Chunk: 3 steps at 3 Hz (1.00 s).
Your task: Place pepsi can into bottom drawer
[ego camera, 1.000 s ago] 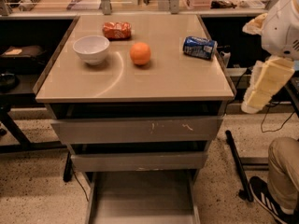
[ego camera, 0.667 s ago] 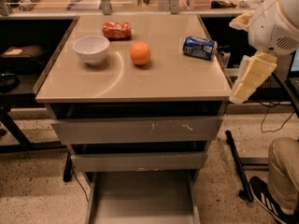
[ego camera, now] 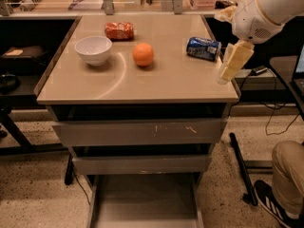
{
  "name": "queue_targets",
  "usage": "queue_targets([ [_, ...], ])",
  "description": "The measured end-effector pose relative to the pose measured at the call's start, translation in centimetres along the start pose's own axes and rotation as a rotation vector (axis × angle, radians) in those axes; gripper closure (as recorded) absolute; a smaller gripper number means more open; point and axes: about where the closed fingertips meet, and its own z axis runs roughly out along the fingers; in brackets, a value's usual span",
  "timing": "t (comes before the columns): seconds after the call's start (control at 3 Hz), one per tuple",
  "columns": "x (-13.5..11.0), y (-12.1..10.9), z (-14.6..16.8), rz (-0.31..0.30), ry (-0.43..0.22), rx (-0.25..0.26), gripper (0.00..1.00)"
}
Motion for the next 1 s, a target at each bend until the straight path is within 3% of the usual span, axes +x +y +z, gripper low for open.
queue_targets([
  [0.33, 1.0, -3.7, 2.6, 0.01, -0.017, 0.014, 0.0],
  [0.67, 1.0, -3.7, 2.6, 0.01, -0.017, 0.013, 0.0],
  [1.0, 1.1, -5.5, 3.5, 0.017, -0.097, 0.05, 0.0],
])
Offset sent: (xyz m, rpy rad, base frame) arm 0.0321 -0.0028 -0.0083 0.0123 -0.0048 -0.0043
